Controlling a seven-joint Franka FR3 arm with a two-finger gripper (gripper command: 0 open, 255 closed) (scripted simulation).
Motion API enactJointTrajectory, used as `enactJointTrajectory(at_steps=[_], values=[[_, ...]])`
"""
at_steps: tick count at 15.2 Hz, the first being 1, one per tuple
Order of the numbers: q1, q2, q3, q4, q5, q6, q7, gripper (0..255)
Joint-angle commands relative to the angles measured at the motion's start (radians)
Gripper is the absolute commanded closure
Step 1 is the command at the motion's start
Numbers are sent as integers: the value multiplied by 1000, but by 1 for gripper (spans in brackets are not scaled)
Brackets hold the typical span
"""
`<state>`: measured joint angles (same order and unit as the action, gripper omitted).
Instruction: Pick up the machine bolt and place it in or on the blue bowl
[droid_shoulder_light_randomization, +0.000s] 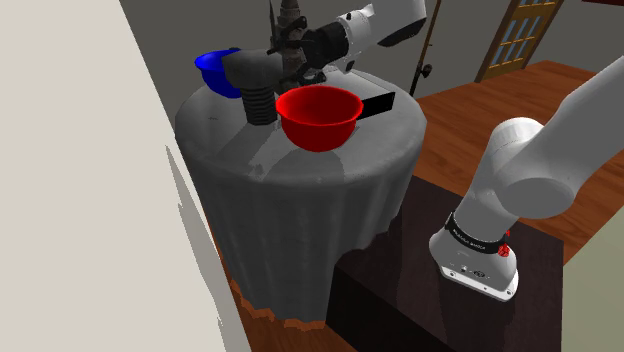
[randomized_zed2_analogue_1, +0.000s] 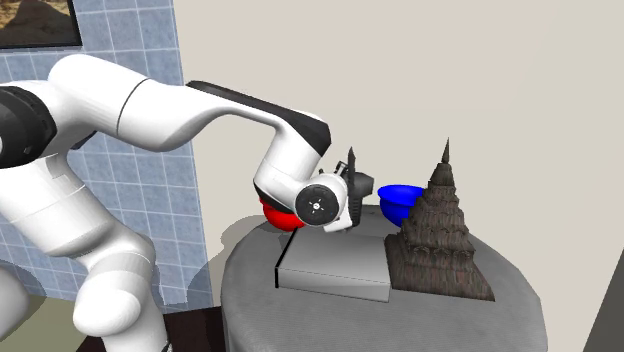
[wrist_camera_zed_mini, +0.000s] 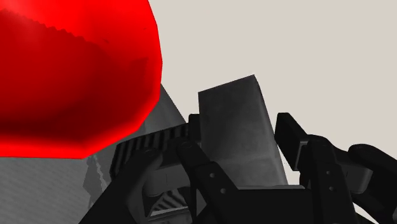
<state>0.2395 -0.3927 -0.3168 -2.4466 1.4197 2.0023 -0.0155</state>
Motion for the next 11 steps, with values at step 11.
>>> enactJointTrajectory(at_steps=[11], values=[[-9,-56,23,82,-60,-4,151,255]])
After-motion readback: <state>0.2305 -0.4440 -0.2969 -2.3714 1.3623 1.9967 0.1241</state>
